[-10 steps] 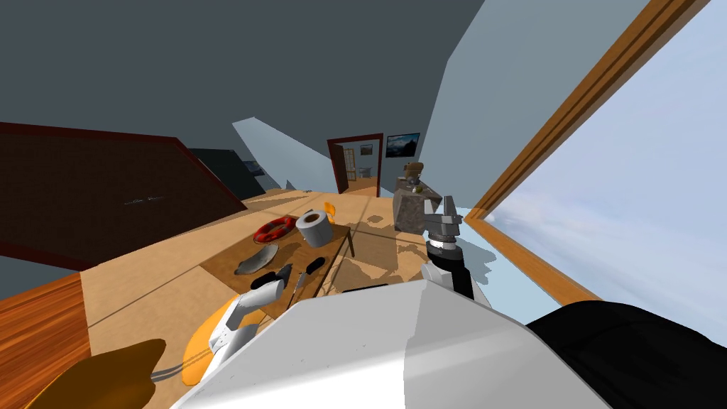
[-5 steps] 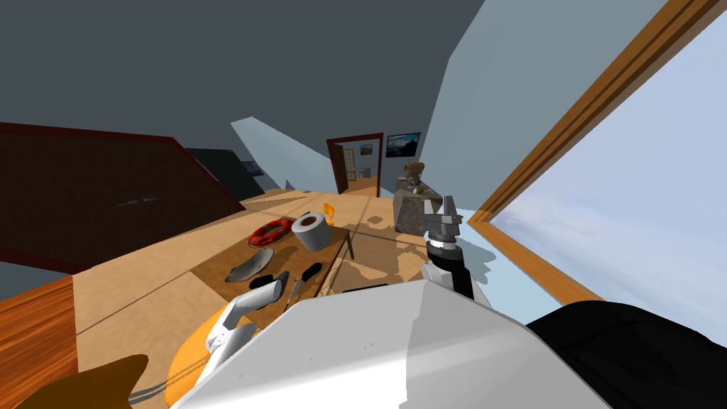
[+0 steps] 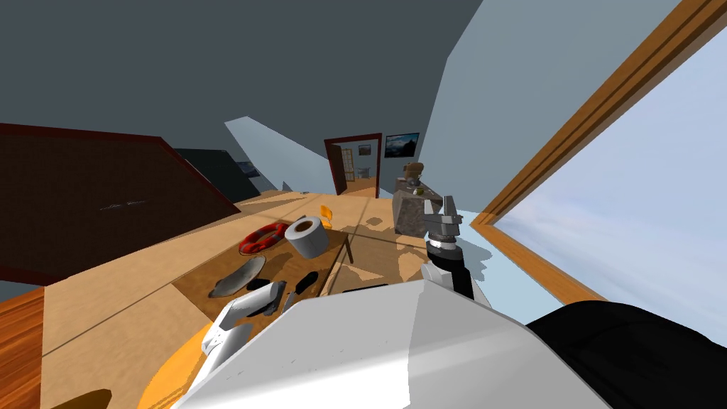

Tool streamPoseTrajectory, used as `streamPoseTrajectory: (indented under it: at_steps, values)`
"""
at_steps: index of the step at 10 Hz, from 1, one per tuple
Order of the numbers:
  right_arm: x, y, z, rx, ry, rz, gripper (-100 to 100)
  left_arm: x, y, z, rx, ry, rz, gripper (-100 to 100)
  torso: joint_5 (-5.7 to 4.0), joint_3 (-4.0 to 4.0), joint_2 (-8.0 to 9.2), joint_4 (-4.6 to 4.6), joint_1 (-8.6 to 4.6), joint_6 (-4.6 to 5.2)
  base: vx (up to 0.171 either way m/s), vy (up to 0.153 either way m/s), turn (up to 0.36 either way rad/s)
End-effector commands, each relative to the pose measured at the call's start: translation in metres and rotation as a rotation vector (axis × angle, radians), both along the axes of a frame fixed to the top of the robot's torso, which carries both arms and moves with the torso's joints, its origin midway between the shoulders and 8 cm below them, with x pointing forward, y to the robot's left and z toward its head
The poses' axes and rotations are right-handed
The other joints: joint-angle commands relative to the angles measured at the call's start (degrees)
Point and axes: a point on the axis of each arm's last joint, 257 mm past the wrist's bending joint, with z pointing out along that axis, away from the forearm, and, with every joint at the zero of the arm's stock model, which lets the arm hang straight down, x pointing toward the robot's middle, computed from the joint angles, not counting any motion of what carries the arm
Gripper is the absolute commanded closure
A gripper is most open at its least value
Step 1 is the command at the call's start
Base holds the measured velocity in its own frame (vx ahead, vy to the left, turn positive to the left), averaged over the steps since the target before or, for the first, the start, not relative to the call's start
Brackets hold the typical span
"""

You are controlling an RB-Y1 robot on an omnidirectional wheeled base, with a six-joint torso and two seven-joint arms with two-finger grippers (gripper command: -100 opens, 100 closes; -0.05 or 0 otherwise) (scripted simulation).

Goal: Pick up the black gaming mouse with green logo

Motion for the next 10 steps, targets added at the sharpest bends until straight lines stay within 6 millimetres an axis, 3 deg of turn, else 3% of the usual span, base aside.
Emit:
streamPoseTrajectory:
  at_steps: [1,3,4,5,6,10]
  values:
    - [0.000,0.000,0.000,0.000,0.000,0.000,0,-0.012,-0.003,-0.008,-0.025,0.039,0.018,-100,0.00,0.00,0.00,0.00,0.00,0.00,0.089,0.007,-0.050]
    - [0.000,0.000,0.000,0.000,0.000,0.000,0,-0.027,-0.008,-0.018,-0.059,0.084,0.038,-100,0.01,0.02,0.04,0.01,0.02,0.00,0.085,0.002,-0.062]
    - [0.000,0.000,0.000,0.000,0.000,0.000,0,-0.024,-0.006,-0.016,-0.049,0.070,0.033,-100,0.00,0.05,0.08,0.02,0.02,0.00,0.031,0.005,-0.009]
    - [0.000,0.000,0.000,0.000,0.000,0.000,0,-0.024,-0.006,-0.016,-0.052,0.074,0.034,0,0.00,0.13,0.23,0.04,0.02,-0.01,0.007,0.001,0.002]
    - [0.000,0.000,0.000,0.000,0.000,0.000,0,-0.025,-0.007,-0.023,-0.052,0.072,0.041,-100,0.00,0.19,0.33,0.07,0.01,-0.01,-0.005,0.014,-0.051]
    - [0.000,0.000,0.000,0.000,0.000,0.000,0,-0.026,-0.009,-0.036,-0.052,0.072,0.054,-100,0.04,0.27,0.46,0.10,0.17,-0.01,-0.013,0.034,-0.045]
